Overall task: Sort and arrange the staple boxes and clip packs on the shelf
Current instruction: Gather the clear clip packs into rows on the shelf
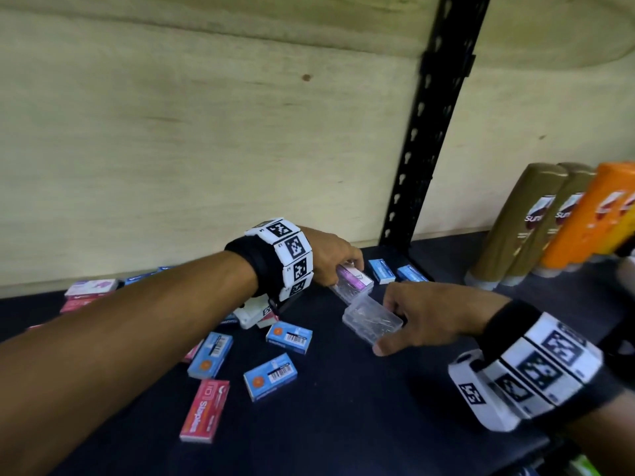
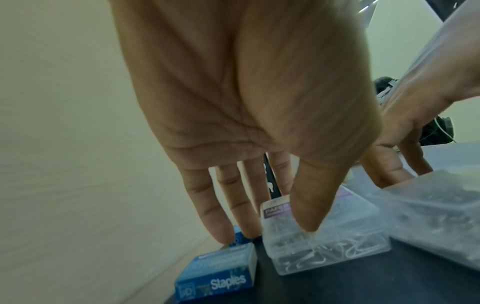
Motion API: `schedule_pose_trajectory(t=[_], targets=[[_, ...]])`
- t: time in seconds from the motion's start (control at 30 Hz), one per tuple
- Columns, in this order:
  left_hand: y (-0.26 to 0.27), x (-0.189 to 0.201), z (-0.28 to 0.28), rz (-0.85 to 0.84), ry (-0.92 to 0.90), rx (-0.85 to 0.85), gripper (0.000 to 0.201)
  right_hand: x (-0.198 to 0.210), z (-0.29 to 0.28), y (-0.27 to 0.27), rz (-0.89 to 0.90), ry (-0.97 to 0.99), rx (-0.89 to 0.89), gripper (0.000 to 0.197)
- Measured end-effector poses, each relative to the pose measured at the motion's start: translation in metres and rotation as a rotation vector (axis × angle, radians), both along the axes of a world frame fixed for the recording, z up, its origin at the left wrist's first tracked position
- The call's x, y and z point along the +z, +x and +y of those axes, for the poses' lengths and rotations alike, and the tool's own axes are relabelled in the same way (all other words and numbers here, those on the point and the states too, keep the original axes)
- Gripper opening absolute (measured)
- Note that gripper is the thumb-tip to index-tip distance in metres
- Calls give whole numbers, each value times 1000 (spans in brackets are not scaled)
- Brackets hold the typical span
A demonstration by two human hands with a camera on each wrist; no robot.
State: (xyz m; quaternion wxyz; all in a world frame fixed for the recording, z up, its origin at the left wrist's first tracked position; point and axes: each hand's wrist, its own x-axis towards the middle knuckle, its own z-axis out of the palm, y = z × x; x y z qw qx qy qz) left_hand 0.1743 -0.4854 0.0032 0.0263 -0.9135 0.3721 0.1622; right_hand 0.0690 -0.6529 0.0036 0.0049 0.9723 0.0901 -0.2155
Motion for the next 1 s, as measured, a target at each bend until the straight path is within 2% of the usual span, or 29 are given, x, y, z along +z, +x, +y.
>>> schedule_pose_trajectory(t=[0.1,0.27,0.4,0.57,0.7,1.0], targets=[[4,-1,6,21,-56,0,51,1,-8,1,23,18,-2,50],[4,-2,11,-12,-124,-9,51,4,-26,2,60,125,-38,44],[1,-1,16,-43,-74,-11,60,7,-27,4,26,74,-72,16],[-2,-3,21,-30,-81,1,37,7,-27,5,-38,82,-107,27],[-2,-5,24,-5,-91,47,35,7,-33,10,-129,183,-178,30],[-8,-2,32,9,-123,59,31,0,-34,18,-200,188,-196,27]])
